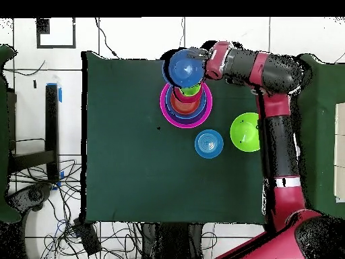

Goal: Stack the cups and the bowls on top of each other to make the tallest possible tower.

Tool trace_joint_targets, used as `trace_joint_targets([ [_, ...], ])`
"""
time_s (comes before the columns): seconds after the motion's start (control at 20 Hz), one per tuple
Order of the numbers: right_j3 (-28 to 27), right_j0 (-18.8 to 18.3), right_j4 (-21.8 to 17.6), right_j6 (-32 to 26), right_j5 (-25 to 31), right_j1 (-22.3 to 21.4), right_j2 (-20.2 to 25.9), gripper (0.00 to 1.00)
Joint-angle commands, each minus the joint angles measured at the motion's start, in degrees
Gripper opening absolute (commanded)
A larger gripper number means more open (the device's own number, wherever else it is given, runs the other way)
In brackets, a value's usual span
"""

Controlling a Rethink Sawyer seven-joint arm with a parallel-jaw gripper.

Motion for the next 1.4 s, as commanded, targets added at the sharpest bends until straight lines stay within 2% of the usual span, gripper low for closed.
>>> trace_joint_targets([
  [0.05, -4.7, 2.9, -2.7, -18.8, 5.4, 2.3, -4.4, 0.00],
  [0.5, -6.9, 3.7, -2.6, -20.1, 8.5, 2.1, -5.1, 0.00],
  [1.4, -10.8, 5.0, -1.7, -23.6, 10.7, 3.6, -5.0, 0.00],
])
